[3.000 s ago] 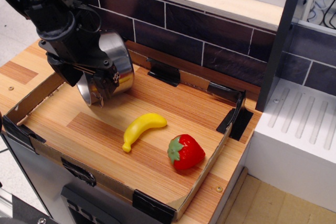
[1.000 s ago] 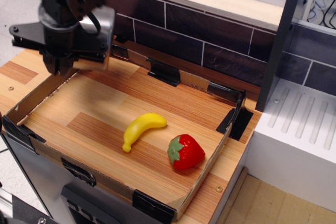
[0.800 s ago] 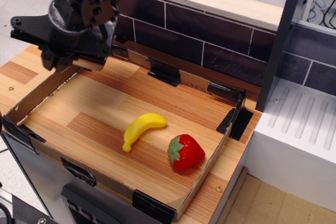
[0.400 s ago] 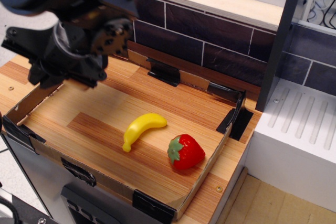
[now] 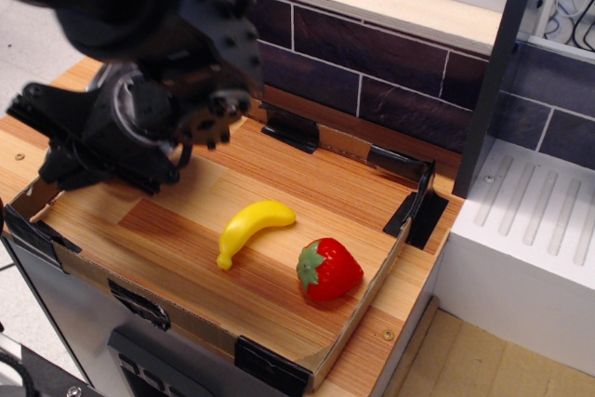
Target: Upright metal pot
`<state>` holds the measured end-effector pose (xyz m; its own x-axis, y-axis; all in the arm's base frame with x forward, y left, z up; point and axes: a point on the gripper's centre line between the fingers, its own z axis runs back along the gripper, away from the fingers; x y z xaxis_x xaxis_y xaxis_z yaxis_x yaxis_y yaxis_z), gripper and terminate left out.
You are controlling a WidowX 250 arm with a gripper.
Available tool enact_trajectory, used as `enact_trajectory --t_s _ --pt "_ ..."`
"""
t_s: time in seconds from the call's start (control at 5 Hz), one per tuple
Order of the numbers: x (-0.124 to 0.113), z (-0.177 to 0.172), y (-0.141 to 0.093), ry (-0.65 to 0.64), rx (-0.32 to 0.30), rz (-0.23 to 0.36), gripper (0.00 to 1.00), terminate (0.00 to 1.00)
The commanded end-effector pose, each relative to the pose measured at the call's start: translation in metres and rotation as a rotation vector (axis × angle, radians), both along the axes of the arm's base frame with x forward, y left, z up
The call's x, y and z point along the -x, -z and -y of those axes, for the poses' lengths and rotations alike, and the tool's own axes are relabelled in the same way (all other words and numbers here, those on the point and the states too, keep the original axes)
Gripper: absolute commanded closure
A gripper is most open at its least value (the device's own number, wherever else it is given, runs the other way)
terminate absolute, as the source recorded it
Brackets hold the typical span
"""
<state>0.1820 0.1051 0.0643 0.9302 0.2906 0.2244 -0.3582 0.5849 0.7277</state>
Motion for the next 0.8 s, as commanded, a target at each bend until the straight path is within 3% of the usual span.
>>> enact_trajectory --t_s 0.0,0.4,0.6 --pt "-0.014 0.001 -0.003 -0.038 -0.108 0.024 0.00 0.00" --pt "-0.026 0.006 -0.022 -0.074 -0.078 0.072 0.00 0.00" --pt "-0.032 0.008 -0.024 -0.098 -0.046 0.065 0.00 0.00"
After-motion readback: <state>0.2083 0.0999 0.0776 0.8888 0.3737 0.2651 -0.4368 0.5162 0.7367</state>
